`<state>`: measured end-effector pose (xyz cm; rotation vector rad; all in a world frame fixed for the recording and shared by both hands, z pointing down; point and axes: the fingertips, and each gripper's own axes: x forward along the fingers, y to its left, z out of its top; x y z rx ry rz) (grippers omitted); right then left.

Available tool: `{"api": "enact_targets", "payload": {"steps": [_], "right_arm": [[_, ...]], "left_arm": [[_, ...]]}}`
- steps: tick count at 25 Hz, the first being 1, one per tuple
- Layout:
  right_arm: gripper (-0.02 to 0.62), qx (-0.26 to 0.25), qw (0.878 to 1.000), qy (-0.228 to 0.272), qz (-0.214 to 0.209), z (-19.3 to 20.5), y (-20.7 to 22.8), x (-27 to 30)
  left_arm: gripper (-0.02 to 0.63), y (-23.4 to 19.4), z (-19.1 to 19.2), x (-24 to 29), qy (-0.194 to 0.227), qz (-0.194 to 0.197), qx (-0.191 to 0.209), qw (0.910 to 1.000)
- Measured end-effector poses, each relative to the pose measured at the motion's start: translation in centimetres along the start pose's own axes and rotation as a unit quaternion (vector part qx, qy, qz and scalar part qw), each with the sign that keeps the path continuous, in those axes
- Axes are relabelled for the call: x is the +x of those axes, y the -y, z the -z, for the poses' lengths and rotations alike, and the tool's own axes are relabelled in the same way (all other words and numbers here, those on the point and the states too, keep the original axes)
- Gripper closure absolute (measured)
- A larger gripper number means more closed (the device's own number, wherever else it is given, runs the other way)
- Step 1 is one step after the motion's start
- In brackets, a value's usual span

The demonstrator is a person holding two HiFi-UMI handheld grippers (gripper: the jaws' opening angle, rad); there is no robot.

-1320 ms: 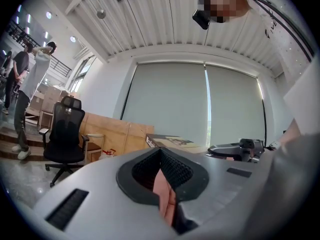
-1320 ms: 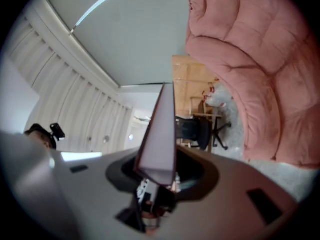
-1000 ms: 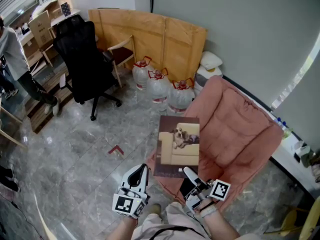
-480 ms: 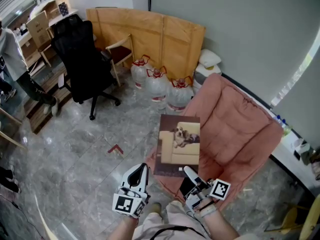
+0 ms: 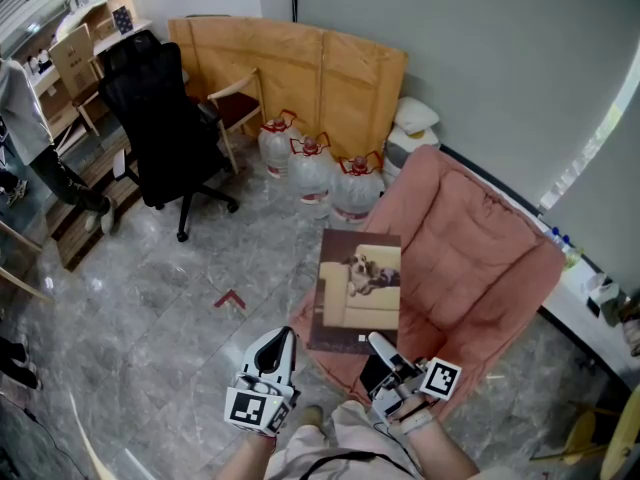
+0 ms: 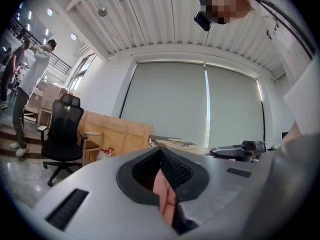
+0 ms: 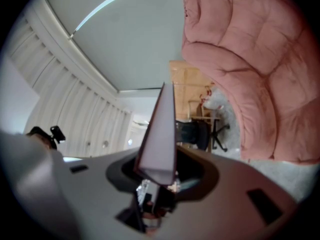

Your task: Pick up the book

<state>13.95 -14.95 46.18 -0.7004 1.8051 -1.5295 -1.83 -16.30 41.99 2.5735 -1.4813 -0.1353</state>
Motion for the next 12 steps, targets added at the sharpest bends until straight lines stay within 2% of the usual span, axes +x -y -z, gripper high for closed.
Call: {"api": "enact_targets", "payload": {"steps": [12], "right_arm": [[0.437,0.003,1.0,0.003,0.002,-0.11,0.32,-0.17]], "left_arm": [[0.584,-0.07,0.41,0.2,0.0,0.001,-0.003,1.0]]}}
